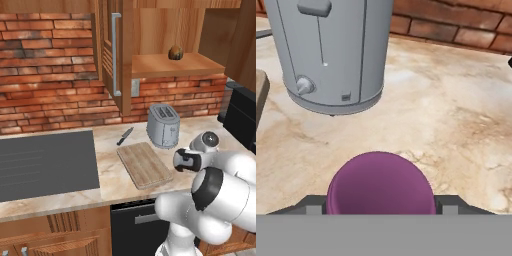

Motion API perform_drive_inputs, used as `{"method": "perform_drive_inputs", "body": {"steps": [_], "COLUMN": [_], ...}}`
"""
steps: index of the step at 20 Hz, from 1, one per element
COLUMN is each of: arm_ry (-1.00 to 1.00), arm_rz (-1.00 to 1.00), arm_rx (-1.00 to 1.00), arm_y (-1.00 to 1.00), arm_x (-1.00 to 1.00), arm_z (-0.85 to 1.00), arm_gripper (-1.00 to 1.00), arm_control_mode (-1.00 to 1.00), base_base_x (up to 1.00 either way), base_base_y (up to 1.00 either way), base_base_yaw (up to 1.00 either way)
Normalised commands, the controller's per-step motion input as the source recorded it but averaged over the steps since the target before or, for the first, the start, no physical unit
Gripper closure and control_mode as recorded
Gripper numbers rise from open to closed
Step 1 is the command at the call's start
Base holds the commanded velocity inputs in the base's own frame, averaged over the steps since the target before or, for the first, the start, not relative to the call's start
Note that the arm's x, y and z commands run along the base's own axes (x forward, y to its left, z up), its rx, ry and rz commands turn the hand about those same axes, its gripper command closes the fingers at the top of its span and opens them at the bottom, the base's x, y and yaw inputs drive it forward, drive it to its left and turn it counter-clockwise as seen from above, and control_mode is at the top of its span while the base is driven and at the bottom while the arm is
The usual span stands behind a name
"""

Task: Pick the bread, place it on the cutting board, pick the jam, place it on the counter, and close the cabinet.

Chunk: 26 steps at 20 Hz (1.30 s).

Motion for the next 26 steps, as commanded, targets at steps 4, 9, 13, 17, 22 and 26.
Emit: {"method": "perform_drive_inputs", "body": {"steps": [4,9,13,17,22,26], "arm_ry": [0.0,0.01,0.02,0.02,0.01,0.0], "arm_rz": [0.0,0.0,0.0,0.0,0.0,0.0], "arm_rx": [0.0,0.0,0.0,0.0,0.0,0.0], "arm_y": [0.0,0.0,0.0,0.0,0.0,0.0], "arm_x": [0.04,0.0,0.0,0.0,0.0,0.01], "arm_z": [-0.1,-0.08,-0.05,-0.04,-0.09,-0.14], "arm_gripper": [1.0,1.0,1.0,1.0,1.0,1.0], "arm_control_mode": [-1.0,-1.0,-1.0,-1.0,-1.0,-1.0], "base_base_x": [0.0,0.0,0.0,0.0,0.0,0.0], "base_base_y": [0.0,0.0,0.0,0.0,0.0,0.0], "base_base_yaw": [0.0,0.0,0.0,0.0,0.0,0.0]}}
